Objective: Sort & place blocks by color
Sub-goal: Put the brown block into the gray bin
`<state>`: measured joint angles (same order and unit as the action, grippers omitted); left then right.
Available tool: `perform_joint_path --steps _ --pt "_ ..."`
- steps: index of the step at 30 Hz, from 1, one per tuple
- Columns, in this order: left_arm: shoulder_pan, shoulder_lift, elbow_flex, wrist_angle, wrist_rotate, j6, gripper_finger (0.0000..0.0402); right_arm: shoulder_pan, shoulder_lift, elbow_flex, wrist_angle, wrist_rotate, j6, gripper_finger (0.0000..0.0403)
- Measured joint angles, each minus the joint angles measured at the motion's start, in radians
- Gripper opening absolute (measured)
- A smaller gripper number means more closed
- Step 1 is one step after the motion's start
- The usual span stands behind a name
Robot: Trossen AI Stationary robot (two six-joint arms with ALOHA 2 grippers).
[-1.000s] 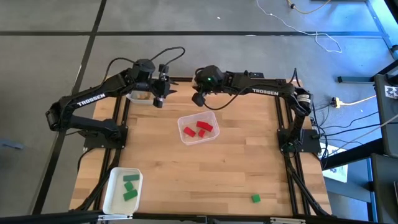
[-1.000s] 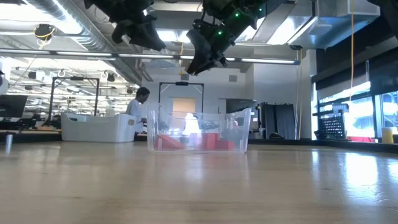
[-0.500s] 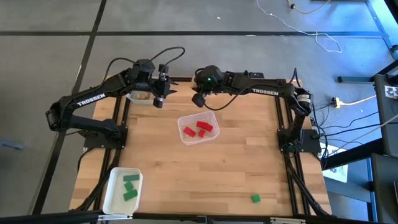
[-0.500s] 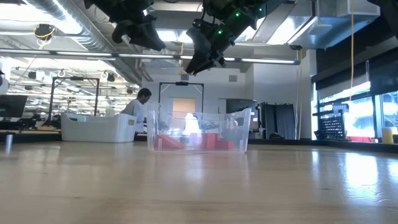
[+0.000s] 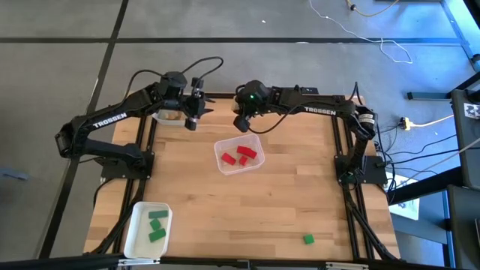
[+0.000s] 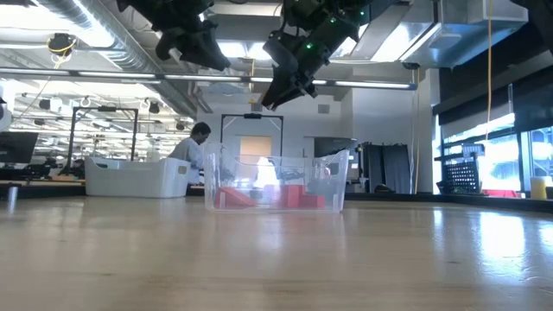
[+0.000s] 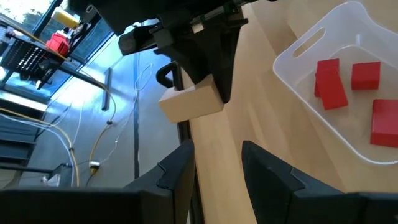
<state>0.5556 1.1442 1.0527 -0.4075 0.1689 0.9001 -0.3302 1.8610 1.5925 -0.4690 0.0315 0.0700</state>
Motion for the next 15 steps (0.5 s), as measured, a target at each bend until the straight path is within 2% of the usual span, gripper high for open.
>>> perform_joint_path --steps 6,15 --pt "0.0 0.0 0.0 -0.008 -0.068 0.0 0.0125 0.0 0.0 0.0 -0.005 0.0 -0.001 0.0049" --pt "0.0 0.0 -0.001 -0.027 -0.221 0.0 0.0125 0.0 0.0 0.0 -0.03 0.0 0.0 0.0049"
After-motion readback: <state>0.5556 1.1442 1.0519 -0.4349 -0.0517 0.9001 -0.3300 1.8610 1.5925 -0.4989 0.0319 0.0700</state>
